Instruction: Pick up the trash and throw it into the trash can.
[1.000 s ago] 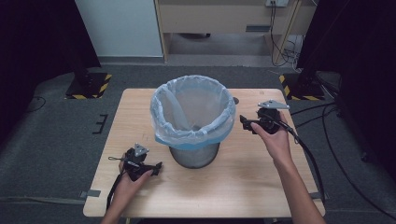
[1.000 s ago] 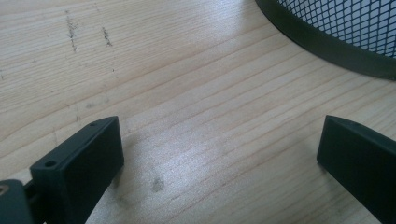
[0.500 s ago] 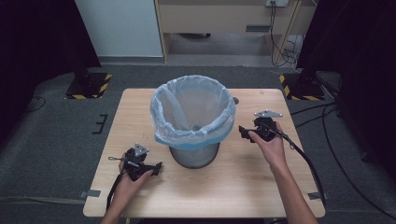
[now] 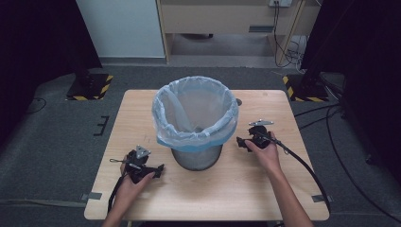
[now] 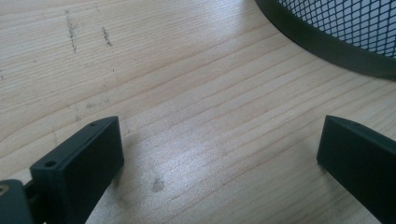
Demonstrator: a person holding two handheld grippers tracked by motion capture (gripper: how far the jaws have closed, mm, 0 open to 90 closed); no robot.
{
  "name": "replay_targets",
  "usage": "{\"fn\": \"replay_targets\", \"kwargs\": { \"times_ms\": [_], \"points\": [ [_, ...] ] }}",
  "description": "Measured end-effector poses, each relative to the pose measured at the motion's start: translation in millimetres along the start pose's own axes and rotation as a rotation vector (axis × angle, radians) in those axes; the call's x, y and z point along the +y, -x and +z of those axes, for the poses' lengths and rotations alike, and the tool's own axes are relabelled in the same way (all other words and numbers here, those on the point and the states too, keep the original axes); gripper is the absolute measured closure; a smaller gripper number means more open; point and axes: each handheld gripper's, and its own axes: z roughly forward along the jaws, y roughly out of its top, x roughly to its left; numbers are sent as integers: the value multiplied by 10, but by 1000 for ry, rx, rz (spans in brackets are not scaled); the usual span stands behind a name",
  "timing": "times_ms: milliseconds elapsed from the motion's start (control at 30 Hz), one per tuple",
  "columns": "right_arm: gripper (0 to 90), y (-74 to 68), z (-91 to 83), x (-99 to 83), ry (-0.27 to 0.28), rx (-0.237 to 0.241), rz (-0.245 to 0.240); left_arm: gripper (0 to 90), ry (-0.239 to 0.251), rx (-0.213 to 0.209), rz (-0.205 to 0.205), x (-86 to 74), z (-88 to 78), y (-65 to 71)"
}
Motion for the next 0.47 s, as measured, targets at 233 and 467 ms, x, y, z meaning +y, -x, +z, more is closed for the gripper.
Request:
{"fn": "replay_targets", "kwargs": {
  "times_ms": [233, 467],
  "points": [
    [59, -63, 160, -73, 10, -9, -1, 0, 0, 0, 0, 0, 0, 0],
    [8, -101, 181, -78, -2, -17, -31, 0, 0, 0, 0, 0, 0, 0]
  ]
}}
